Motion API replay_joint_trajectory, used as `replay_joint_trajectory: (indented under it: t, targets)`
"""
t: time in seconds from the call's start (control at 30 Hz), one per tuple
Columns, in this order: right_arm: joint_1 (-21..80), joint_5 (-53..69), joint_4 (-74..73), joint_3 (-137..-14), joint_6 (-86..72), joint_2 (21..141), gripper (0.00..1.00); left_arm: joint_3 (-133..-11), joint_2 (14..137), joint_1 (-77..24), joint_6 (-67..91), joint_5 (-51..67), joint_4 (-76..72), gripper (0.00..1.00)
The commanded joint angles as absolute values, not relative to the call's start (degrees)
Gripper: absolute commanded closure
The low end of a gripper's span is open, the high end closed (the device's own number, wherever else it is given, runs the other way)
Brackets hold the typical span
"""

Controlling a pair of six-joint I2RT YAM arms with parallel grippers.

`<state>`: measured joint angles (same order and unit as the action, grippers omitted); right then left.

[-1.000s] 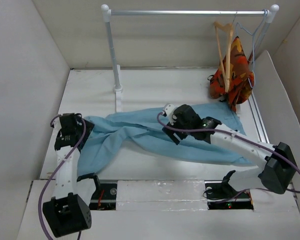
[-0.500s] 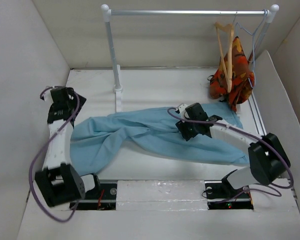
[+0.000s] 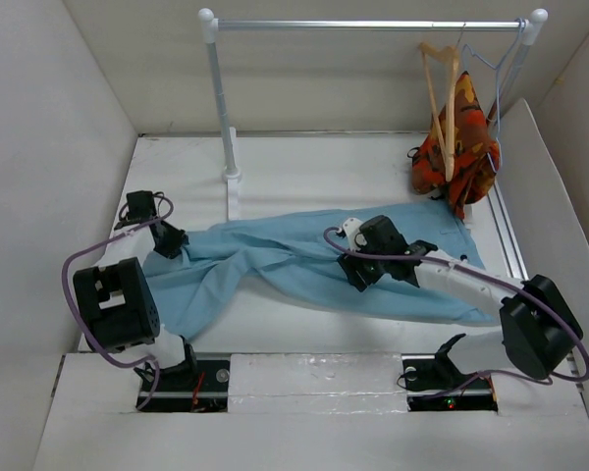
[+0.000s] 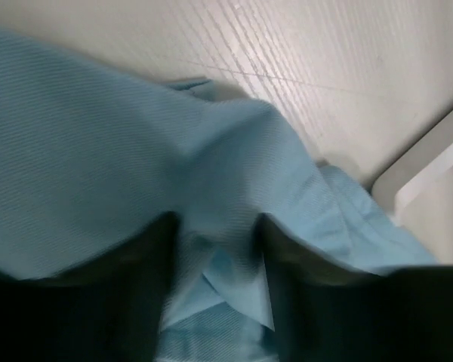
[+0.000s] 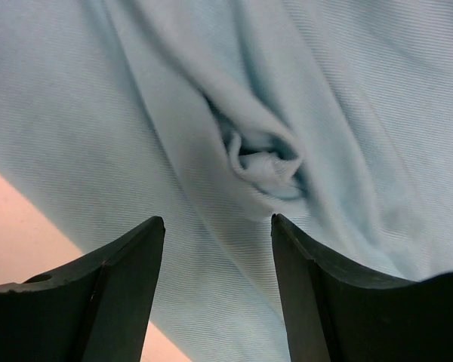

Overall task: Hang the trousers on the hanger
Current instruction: Flatten out the trousers at the center of the board.

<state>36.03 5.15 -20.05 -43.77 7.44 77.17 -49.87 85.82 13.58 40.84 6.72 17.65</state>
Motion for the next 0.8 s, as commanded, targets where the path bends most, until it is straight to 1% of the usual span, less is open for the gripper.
replay_joint_trajectory:
  t: [0.0, 0.13, 0.23, 0.27, 0.3, 0.37, 0.4, 0.43, 0.47, 0.5, 0.53, 0.57, 0.6, 0.63, 0.67, 0.7, 0.77]
  targets:
    - [37.35, 5.72, -18.63, -45.61, 6.42, 77.34, 0.36, -51.50, 86.04, 13.27, 40.87, 6.07, 16.70, 1.00]
    - [36.57, 4.66, -19.51, -47.89, 7.12, 78.22, 0.35, -56.67, 84.55, 11.69, 40.34, 5.28, 17.75, 1.00]
    - [35.08, 3.26, -20.48, -50.26, 7.12, 78.49, 0.34, -66.33, 83.59, 10.38, 41.22, 7.72, 19.42, 1.00]
    - [35.07, 2.12, -21.44, -51.14, 6.86, 78.31, 0.33, -75.15, 82.97, 8.46, 40.87, 6.60, 22.12, 1.00]
    - [35.07, 1.94, -21.79, -51.50, 6.86, 78.31, 0.32, -75.23, 82.71, 7.31, 40.26, 5.46, 23.63, 1.00]
    - [35.07, 0.97, -22.32, -51.50, 6.68, 78.66, 0.31, -80.39, 81.66, 5.02, 38.68, 2.21, 25.66, 1.00]
    - [34.55, 0.53, -22.50, -51.24, 6.59, 79.45, 0.31, -80.68, 79.74, 4.23, 38.06, 0.63, 26.62, 1.00]
    - [34.54, 0.35, -22.94, -50.89, 6.59, 79.98, 0.30, -79.90, 78.59, 4.22, 38.06, -4.52, 27.33, 1.00]
    - [33.84, 0.35, -23.03, -49.84, 6.59, 80.33, 0.30, -75.54, 77.10, 4.22, 38.32, -6.48, 27.94, 0.97]
    - [33.84, 0.53, -22.94, -49.31, 6.50, 80.42, 0.30, -72.54, 74.30, 5.00, 38.67, -7.98, 27.86, 0.82]
    - [33.32, 0.79, -22.94, -48.70, 6.42, 80.16, 0.30, -69.20, 72.53, 5.97, 39.11, -9.56, 27.43, 0.75]
    - [33.31, 1.14, -22.85, -47.30, 6.07, 79.72, 0.30, -62.12, 71.29, 6.93, 39.98, -10.10, 26.29, 0.66]
    - [33.31, 1.06, -22.76, -46.76, 5.89, 79.46, 0.30, -58.57, 69.28, 7.47, 40.43, -10.89, 25.67, 0.42]
    - [32.61, 0.97, -23.20, -46.41, 5.54, 79.19, 0.30, -55.75, 68.82, 7.47, 41.21, -12.73, 25.40, 0.31]
    - [32.61, 0.71, -23.64, -46.06, 5.19, 79.36, 0.30, -50.76, 68.56, 7.47, 43.57, -13.79, 25.84, 0.23]
    - [32.09, 0.70, -23.90, -45.45, 4.92, 79.28, 0.29, -48.80, 68.82, 8.60, 44.46, -14.67, 25.93, 0.16]
    - [31.38, 1.14, -24.17, -44.65, 4.48, 79.02, 0.29, -45.37, 69.34, 9.93, 45.61, -15.12, 25.93, 0.11]
